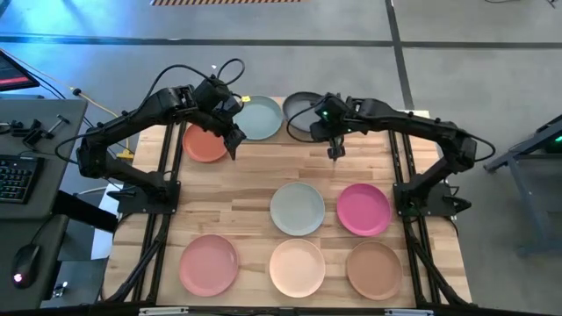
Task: Place and stack plates onto a shelf
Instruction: Put the dark green plate on the shelf
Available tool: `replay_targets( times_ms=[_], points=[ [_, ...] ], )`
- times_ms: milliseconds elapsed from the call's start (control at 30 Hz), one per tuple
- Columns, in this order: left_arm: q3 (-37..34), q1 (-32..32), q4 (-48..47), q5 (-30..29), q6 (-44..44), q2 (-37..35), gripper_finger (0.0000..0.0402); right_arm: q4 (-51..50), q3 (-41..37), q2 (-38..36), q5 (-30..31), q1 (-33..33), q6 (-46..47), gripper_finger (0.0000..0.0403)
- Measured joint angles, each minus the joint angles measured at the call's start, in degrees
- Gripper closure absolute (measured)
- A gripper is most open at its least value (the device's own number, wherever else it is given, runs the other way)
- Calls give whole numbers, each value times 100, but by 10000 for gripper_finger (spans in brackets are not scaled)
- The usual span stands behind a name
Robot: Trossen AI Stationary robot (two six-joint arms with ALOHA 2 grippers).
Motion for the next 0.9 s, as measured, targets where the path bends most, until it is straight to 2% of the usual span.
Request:
replay_targets(
  times_ms=[600,900],
  points=[
    [0,0,7,4,0,0,353,-224,0,119,338,0,-85,400],
    [0,0,7,4,-2,0,353,-324,0,119,351,0,96,345]
  ],
)
